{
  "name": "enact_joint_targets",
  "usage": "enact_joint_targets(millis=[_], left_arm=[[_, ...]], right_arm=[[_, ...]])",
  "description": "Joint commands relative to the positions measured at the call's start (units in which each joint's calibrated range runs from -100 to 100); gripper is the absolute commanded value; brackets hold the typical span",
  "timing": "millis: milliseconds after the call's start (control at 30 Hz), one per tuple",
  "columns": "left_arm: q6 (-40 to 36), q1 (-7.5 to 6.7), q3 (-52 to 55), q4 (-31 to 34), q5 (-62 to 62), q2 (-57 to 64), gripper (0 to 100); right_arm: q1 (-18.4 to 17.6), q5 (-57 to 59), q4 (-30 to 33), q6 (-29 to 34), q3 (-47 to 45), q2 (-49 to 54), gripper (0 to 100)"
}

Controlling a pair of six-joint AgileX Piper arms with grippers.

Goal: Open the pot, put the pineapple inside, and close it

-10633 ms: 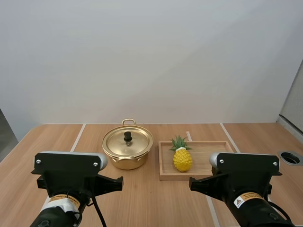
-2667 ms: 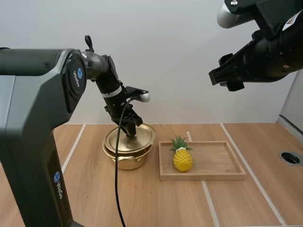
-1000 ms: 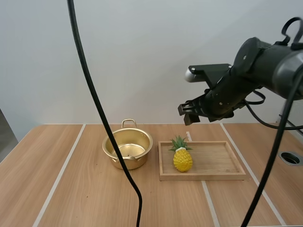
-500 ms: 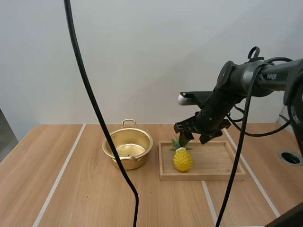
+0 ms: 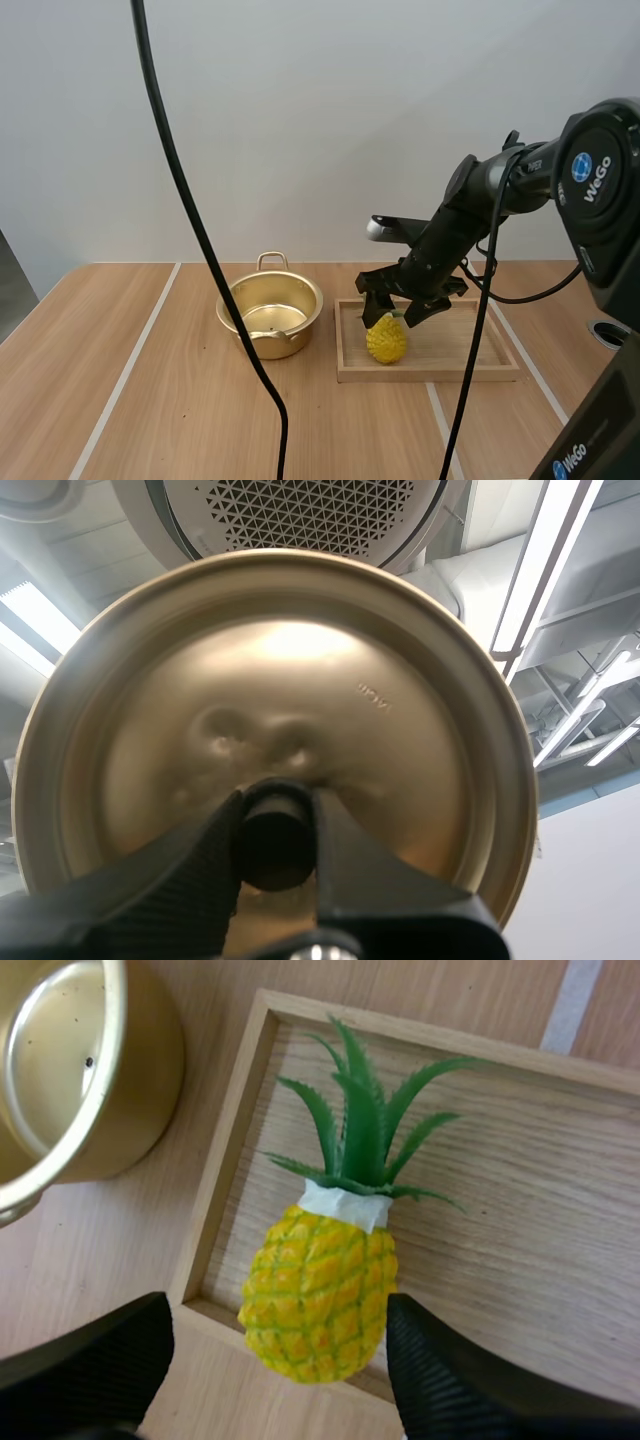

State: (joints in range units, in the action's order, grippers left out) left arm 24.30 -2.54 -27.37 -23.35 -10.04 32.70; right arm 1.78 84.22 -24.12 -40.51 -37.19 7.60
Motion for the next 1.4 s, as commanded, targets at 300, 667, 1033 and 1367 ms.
enact_joint_targets(millis=[300, 667, 1033, 1367], left_arm=[[1.7, -0.11, -0.2, 0.2, 0.5, 0.6, 0], [3.4, -0.11, -0.2, 0.2, 0.5, 0.9, 0], [3.4, -0.11, -0.3, 0.5, 0.5, 2.1, 0], [3.4, -0.11, -0.3, 1.8, 2.3, 2.8, 0]], right_arm=[[0.2, -5.9, -0.9, -3.1, -0.1, -7.0, 100], [0.2, -7.7, -2.9, -8.6, 1.6, -9.0, 0], [0.2, -6.6, -3.4, -8.3, 3.8, -6.0, 0], [0.2, -17.2, -3.4, -7.5, 14.7, 13.0, 0]])
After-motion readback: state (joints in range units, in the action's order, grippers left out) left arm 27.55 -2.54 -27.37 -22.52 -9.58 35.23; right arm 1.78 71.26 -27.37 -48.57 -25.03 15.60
